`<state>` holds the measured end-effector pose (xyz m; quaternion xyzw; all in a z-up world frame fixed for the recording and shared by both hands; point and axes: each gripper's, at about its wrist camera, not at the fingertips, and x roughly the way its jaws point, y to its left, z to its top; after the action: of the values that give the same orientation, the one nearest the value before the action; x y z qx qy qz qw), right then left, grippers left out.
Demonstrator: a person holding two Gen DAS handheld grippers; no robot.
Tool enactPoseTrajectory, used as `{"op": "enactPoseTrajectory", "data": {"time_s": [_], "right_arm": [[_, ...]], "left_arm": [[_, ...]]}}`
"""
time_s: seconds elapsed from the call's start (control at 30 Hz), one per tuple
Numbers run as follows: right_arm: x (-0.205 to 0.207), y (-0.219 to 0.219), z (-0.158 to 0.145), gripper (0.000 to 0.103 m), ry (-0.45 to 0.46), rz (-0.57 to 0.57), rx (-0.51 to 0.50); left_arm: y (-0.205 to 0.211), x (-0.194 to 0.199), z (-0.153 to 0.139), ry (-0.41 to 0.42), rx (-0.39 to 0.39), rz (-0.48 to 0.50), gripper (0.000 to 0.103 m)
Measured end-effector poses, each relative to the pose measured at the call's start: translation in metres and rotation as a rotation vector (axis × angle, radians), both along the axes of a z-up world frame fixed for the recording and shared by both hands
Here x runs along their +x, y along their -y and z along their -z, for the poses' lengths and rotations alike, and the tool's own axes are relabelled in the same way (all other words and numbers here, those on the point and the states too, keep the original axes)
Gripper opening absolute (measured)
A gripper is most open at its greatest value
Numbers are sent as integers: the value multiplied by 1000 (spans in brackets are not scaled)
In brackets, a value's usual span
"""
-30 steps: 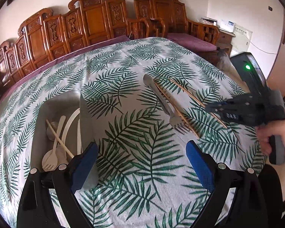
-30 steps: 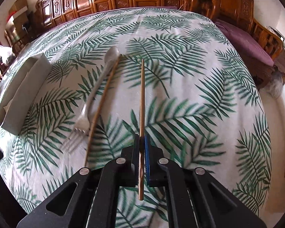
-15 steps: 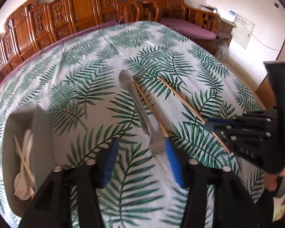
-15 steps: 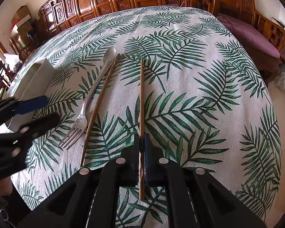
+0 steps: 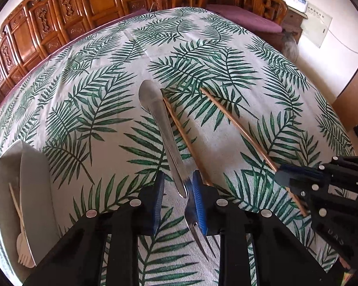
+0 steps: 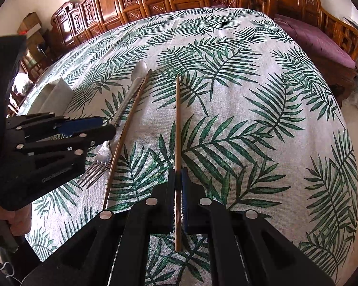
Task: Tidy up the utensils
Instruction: 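Grasp the metal fork with the left gripper while the right holds the chopstick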
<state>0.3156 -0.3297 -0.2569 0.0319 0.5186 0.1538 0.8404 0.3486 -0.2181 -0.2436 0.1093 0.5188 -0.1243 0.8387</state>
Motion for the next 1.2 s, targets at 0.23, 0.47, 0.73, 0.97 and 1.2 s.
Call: {"op": "enactPoseTrajectory", "data": {"time_s": [0.23,0.47,0.73,0.97,1.2], "right_arm": [[1,-1,0,6,1,-1,-6],[2,-1,1,6,2,-3,-9],[2,-2,0,6,2,-3,-10],[2,-6,0,6,13,3,-43],[3,1,-5,6,35,51,-72]], "left_arm": [[10,2,5,6,65,19,23],[7,0,3,13,76,22,8],[-7,-7,-5,39,68,18,6],[-15,-18,-18,73,53,19,6],[-32,-30,-39,108,11,12,6]]}}
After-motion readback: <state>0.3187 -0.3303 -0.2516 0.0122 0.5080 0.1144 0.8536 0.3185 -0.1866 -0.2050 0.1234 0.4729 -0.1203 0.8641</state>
